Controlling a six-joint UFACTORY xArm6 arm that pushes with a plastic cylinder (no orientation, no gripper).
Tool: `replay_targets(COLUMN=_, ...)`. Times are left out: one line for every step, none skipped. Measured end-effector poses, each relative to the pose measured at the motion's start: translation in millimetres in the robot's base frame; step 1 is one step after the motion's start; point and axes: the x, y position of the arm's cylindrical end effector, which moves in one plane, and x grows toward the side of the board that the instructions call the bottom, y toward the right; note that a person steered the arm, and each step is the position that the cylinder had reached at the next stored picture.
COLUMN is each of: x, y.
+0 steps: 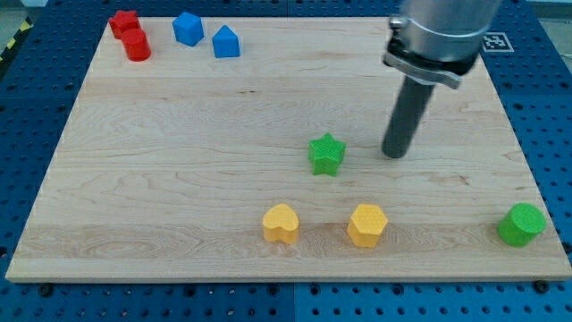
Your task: Slide the green star to the bottom left
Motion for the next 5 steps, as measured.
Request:
replay_targets(x=-0.7, y=-47.2)
replay_targets(x=-0.7, y=-104.7)
replay_targets(x=-0.7, y=-151.5)
replay_targets(x=-36.2, y=-124.5)
replay_targets(x=-27.5, y=-42.6)
